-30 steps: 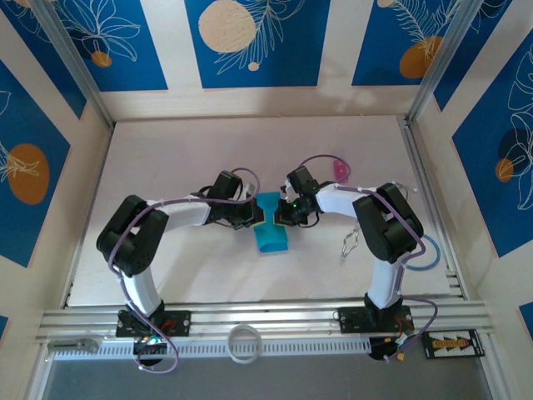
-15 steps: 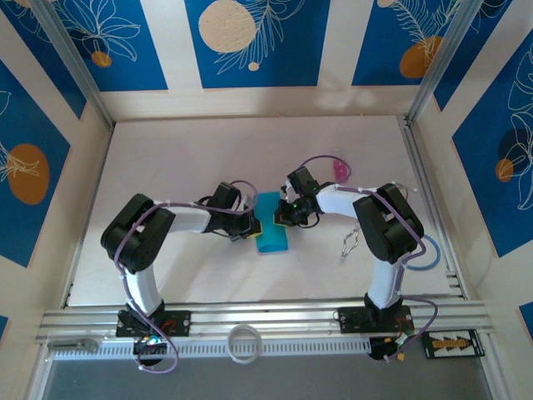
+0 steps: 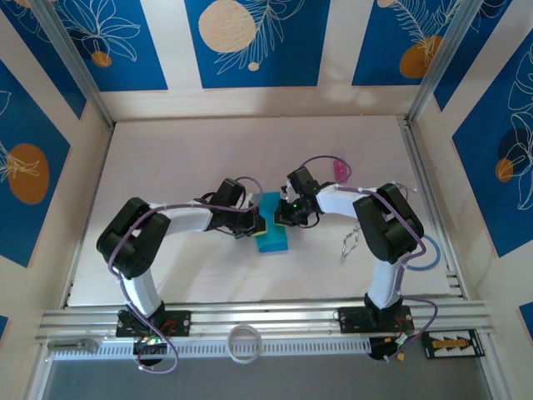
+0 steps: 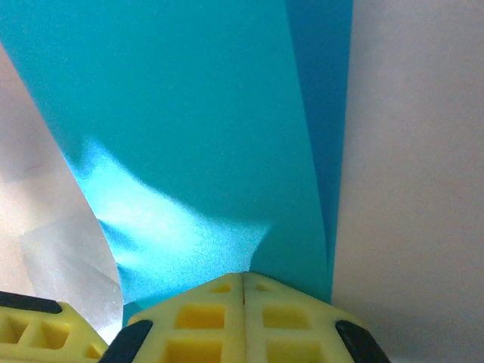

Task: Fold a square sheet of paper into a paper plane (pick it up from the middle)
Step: First fold the square sheet of paper in half at the center of the table.

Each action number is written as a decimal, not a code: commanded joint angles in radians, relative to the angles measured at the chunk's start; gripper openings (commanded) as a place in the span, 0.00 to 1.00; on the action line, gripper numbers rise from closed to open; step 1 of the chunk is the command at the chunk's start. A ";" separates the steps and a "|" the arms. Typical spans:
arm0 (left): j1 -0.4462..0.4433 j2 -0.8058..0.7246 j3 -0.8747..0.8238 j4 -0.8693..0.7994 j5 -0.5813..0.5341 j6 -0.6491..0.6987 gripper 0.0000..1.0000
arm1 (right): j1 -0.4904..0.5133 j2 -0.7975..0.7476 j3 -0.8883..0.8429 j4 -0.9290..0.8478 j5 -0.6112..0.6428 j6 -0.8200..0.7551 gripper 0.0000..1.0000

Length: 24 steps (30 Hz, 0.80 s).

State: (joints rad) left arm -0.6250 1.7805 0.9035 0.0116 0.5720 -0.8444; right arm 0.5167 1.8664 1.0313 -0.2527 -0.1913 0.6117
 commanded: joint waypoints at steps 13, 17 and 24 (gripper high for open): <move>-0.016 -0.010 -0.098 -0.153 -0.055 0.130 0.00 | -0.004 0.051 -0.048 -0.147 0.105 0.016 0.01; -0.021 -0.066 -0.088 -0.233 -0.061 0.174 0.00 | -0.007 0.048 -0.046 -0.151 0.102 0.020 0.01; -0.023 -0.136 -0.023 -0.167 -0.035 0.092 0.00 | -0.006 0.040 -0.040 -0.154 0.094 0.019 0.01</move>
State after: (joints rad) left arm -0.6384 1.6764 0.8341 -0.1509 0.5308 -0.7296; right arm 0.5163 1.8664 1.0321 -0.2569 -0.1913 0.6228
